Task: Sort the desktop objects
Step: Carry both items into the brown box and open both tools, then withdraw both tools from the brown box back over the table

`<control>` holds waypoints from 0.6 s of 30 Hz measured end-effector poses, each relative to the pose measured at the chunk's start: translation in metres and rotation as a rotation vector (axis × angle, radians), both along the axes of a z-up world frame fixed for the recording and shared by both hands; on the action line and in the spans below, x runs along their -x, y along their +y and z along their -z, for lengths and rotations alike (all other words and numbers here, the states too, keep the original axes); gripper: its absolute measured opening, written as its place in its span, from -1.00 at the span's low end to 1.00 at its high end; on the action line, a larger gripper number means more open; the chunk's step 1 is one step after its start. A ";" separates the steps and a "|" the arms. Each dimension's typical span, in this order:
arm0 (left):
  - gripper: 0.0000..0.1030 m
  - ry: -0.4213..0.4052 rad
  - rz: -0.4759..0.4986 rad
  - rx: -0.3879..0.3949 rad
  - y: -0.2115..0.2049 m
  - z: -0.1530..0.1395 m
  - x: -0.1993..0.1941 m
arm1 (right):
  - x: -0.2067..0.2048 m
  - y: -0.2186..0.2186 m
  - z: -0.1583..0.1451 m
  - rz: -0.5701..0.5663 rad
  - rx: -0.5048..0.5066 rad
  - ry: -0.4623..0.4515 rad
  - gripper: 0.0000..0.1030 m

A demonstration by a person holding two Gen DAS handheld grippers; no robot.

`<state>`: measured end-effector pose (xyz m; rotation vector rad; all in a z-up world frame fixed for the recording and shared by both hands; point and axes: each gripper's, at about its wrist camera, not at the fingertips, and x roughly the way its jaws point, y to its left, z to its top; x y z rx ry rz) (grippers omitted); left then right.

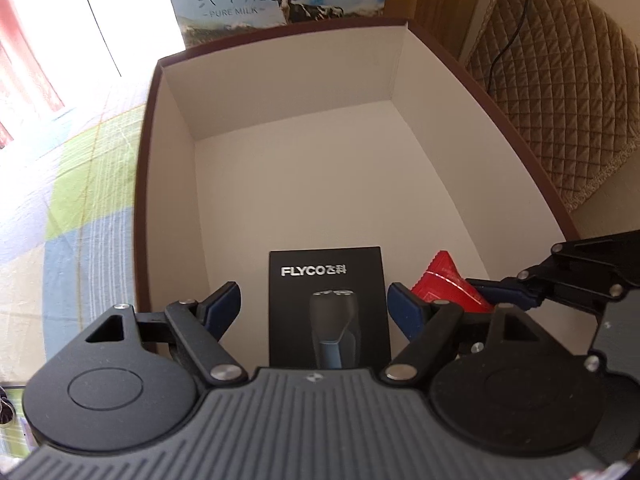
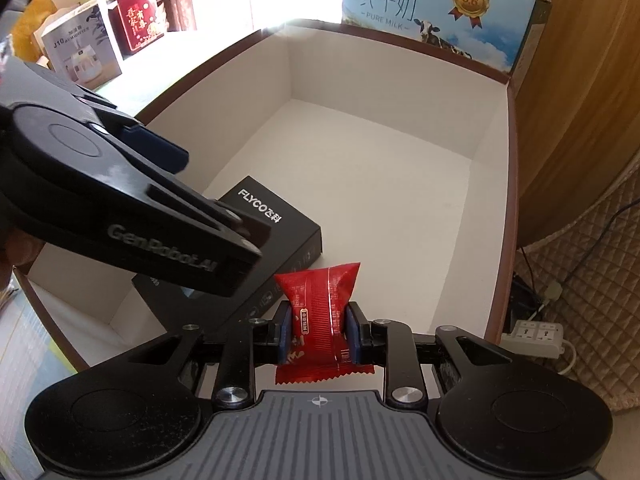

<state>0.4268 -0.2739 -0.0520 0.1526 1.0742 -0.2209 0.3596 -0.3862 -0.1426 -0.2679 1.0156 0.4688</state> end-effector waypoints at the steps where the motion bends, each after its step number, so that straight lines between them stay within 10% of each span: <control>1: 0.54 -0.005 -0.001 -0.005 0.001 -0.001 0.001 | 0.002 0.000 -0.001 -0.001 -0.005 -0.004 -0.48; 11: 0.67 -0.034 -0.025 0.009 0.011 -0.014 0.010 | 0.019 0.003 -0.014 -0.043 -0.104 -0.066 0.60; 18: 0.76 -0.080 -0.052 0.041 0.029 -0.034 0.035 | 0.039 -0.001 -0.034 0.009 -0.157 -0.093 0.89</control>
